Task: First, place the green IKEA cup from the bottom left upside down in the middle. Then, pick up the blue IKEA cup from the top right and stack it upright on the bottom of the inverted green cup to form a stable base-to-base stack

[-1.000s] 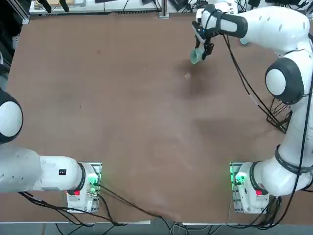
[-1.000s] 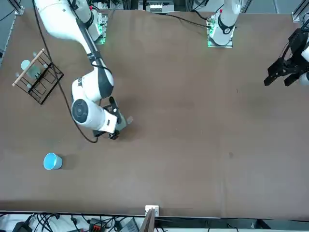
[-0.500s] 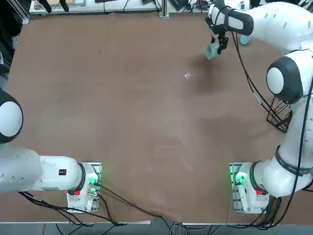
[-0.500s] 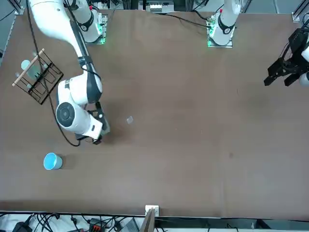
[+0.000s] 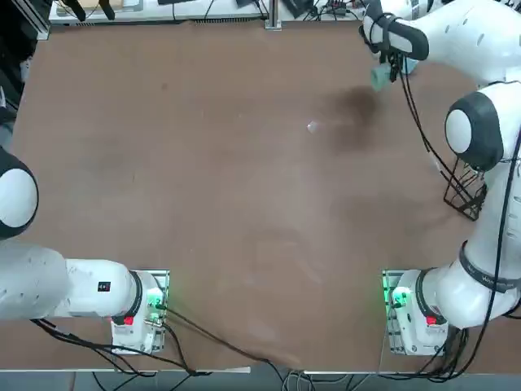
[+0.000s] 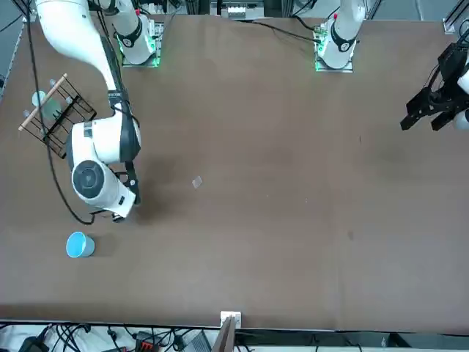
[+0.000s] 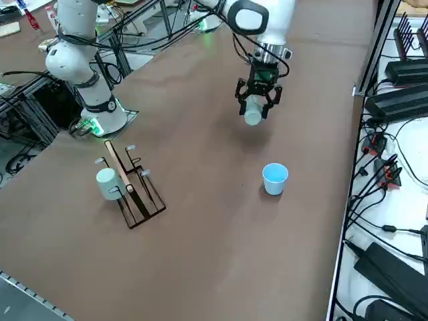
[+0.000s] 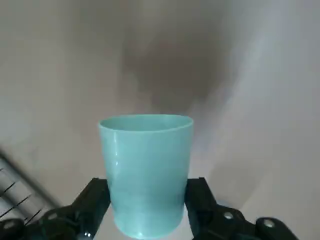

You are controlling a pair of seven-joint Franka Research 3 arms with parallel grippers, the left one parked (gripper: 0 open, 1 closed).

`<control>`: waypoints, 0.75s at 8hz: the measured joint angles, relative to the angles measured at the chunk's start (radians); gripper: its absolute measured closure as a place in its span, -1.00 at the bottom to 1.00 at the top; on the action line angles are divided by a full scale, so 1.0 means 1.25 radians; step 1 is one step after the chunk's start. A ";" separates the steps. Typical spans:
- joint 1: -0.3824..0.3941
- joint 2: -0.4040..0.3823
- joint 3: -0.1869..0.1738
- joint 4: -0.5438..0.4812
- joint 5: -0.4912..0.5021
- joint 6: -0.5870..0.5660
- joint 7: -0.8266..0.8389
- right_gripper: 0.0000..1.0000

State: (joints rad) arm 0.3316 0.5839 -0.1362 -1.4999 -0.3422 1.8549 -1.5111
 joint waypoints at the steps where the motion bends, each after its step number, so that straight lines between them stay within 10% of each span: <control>1: 0.022 0.000 0.001 0.000 -0.074 -0.045 0.103 -0.73; 6: 0.118 0.048 0.002 -0.011 -0.213 -0.220 0.566 -0.73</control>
State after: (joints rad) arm 0.4790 0.6434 -0.1338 -1.5133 -0.6087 1.5795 -0.8041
